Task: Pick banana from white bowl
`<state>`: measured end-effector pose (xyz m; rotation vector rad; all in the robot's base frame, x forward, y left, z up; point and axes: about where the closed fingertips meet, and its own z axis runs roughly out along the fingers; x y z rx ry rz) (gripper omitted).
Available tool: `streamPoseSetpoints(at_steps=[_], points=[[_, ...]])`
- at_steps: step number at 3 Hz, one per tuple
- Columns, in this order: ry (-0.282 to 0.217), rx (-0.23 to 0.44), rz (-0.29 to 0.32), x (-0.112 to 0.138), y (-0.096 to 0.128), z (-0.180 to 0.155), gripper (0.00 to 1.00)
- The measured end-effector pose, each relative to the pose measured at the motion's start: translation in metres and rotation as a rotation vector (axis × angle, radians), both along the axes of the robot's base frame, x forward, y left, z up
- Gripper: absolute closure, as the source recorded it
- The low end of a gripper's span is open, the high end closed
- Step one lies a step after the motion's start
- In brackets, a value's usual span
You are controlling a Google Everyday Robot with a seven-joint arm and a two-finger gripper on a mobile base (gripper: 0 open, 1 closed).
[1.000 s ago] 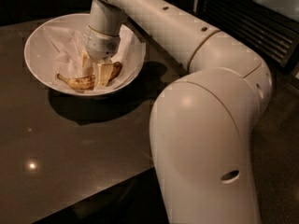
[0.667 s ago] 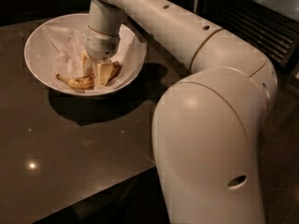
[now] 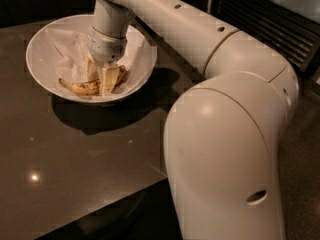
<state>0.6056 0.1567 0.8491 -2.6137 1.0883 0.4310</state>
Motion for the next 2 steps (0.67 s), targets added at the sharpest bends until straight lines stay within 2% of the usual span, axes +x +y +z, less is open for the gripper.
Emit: streamPoseSetpoints(at_steps=[2], points=[[-0.081, -0.009, -0.047, -0.011, -0.007, 0.051, 1.0]])
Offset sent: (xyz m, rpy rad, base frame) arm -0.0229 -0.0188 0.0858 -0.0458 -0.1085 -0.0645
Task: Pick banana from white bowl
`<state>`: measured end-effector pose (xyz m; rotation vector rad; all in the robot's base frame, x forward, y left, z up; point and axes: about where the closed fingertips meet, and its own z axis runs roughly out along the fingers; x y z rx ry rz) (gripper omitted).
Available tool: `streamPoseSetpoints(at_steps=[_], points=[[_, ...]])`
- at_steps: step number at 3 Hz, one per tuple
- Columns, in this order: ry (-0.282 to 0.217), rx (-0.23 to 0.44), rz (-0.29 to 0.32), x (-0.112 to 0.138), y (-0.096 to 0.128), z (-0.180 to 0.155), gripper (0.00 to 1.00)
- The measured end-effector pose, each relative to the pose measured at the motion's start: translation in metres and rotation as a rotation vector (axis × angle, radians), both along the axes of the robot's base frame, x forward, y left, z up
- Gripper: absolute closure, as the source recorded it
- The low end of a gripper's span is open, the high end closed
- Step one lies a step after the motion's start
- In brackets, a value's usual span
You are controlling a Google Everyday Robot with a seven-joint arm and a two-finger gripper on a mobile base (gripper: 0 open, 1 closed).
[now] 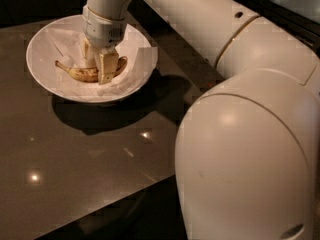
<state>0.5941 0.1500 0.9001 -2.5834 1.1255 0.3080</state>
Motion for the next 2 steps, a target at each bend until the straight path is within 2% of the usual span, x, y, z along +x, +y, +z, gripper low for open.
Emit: streamPoseSetpoints(at_steps=[1, 2], points=[[-0.02, -0.003, -0.011, 0.004, 0.004, 0.004, 1.0], [-0.015, 0.009, -0.054, -0.017, -0.002, 0.015, 1.0]])
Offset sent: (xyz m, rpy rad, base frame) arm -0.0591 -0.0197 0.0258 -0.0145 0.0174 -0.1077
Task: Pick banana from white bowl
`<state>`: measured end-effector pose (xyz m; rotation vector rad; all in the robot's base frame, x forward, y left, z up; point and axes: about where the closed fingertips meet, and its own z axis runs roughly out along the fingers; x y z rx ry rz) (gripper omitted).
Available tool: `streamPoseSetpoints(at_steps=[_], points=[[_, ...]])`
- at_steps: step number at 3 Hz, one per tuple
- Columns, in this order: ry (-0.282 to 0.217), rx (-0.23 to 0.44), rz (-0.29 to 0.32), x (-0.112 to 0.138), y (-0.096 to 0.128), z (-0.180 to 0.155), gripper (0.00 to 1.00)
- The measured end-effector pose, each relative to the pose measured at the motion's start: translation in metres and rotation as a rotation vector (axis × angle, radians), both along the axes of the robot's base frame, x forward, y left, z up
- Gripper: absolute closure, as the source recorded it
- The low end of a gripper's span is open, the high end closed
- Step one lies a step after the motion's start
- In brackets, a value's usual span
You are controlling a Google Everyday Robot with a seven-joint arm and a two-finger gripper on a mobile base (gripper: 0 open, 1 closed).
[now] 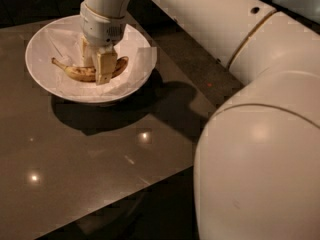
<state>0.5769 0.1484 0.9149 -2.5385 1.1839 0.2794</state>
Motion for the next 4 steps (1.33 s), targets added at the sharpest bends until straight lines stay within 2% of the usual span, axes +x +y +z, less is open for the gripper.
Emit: streamPoseSetpoints(at_steps=[1, 2, 3, 4], points=[[0.02, 0.007, -0.044, -0.044, -0.009, 0.007, 1.0], [0.02, 0.007, -0.044, -0.045, -0.008, 0.007, 1.0], [0.023, 0.013, -0.04, -0.06, -0.009, 0.017, 1.0], [0.086, 0.044, -0.093, -0.1, -0.017, 0.019, 1.0]])
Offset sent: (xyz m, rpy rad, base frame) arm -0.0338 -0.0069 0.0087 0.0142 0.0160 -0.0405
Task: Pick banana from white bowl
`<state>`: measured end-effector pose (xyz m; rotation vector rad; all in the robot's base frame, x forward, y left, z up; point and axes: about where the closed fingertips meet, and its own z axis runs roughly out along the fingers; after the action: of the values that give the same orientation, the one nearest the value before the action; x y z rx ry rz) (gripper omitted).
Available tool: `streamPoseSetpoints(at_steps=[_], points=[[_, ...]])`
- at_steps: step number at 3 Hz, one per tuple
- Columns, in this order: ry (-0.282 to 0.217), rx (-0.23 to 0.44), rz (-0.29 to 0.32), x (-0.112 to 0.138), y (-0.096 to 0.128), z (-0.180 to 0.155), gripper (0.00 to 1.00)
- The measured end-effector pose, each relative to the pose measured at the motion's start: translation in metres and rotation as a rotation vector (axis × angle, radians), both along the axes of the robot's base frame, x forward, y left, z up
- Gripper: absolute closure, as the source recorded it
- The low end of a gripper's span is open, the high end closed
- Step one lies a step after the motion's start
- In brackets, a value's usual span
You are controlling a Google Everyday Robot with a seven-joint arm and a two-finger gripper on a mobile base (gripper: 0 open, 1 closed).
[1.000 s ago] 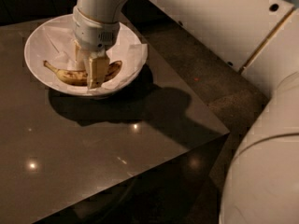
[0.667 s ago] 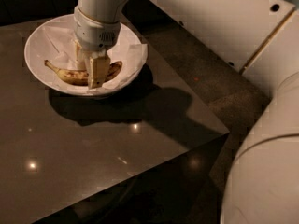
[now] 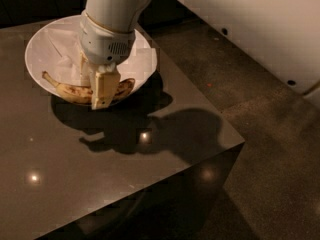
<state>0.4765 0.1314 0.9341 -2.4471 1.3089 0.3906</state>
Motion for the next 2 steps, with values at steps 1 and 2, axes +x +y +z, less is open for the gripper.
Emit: streamPoseSetpoints(at_steps=[1, 2], points=[[0.077, -0.023, -0.046, -0.0427, -0.0105, -0.0083, 1.0], [0.079, -0.026, -0.045, -0.0432, -0.0099, -0.011, 1.0]])
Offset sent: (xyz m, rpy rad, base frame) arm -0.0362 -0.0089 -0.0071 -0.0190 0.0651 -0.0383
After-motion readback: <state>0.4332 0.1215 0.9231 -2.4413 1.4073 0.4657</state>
